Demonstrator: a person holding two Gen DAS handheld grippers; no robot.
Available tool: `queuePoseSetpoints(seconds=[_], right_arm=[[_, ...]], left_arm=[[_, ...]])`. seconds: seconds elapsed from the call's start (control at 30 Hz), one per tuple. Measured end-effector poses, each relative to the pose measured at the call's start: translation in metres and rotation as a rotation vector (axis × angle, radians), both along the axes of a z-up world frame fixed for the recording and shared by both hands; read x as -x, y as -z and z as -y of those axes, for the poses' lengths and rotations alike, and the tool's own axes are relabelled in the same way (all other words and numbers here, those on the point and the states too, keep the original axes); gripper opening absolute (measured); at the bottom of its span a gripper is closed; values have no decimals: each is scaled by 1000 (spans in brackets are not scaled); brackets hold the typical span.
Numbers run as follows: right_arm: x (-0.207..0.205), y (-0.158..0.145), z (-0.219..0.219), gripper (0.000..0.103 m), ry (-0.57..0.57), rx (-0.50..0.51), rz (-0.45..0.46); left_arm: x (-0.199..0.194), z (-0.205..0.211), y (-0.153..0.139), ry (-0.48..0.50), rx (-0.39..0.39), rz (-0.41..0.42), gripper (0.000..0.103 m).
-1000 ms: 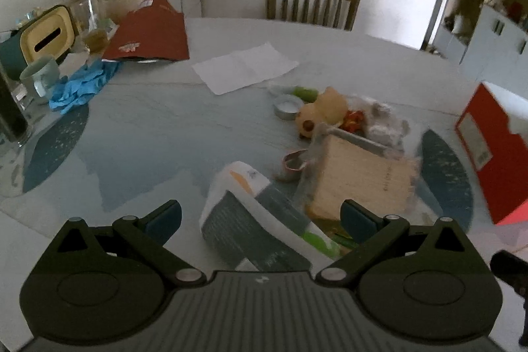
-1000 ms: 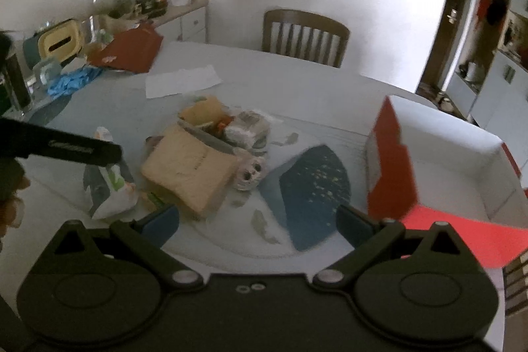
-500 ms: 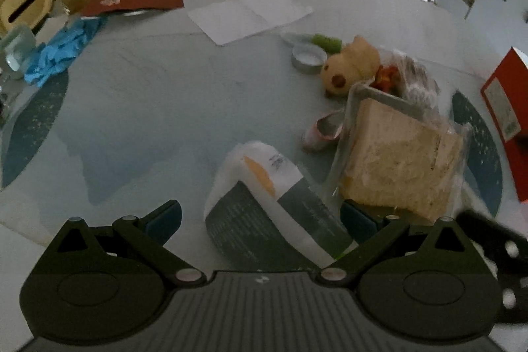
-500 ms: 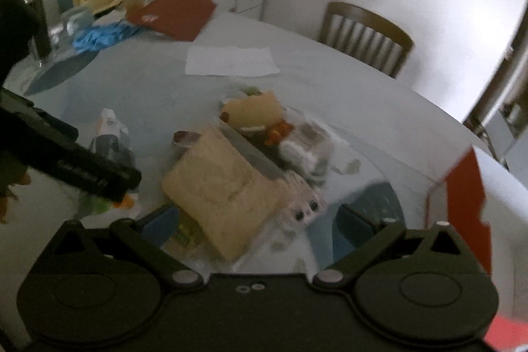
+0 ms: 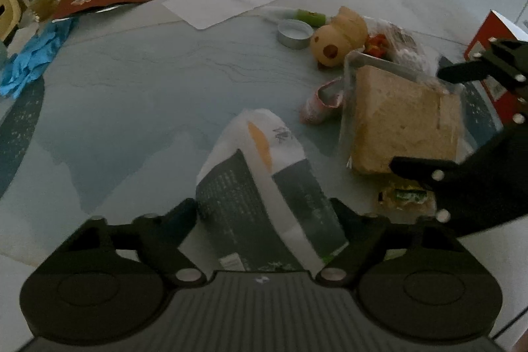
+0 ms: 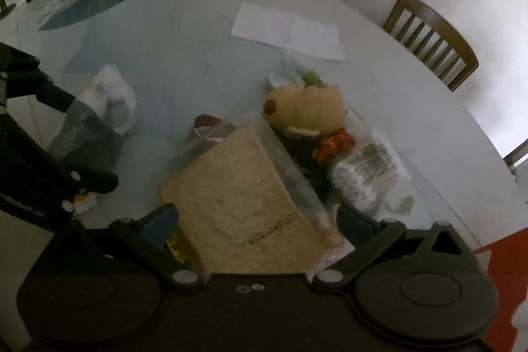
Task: Organize objects
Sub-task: 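Grasp the white-and-green bread bag with the left tool while the right tool grasps the sliced bread bag, then carry both bread bags over the red shoebox with both tools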
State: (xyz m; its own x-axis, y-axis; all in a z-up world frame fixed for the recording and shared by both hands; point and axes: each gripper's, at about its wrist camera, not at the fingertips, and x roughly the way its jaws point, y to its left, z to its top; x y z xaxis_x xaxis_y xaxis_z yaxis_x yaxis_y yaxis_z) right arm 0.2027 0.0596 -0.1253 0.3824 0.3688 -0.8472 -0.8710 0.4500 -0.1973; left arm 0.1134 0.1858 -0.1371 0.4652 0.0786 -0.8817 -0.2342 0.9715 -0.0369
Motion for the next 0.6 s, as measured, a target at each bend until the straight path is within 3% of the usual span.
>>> queuePoseSetpoints(seconds=[0.27,0.43,0.6], right_arm=[[-2,7,-7,99,-25,17,-46],[-1,4,-6,85,-31,16,-42],[7,-5,-2,79,-26,-2,-27]], left_arm=[[3,0,0,38,-5,27,64],[6,-2,-1,36,8,48,50],[7,-3,-3,32,15,55,40]])
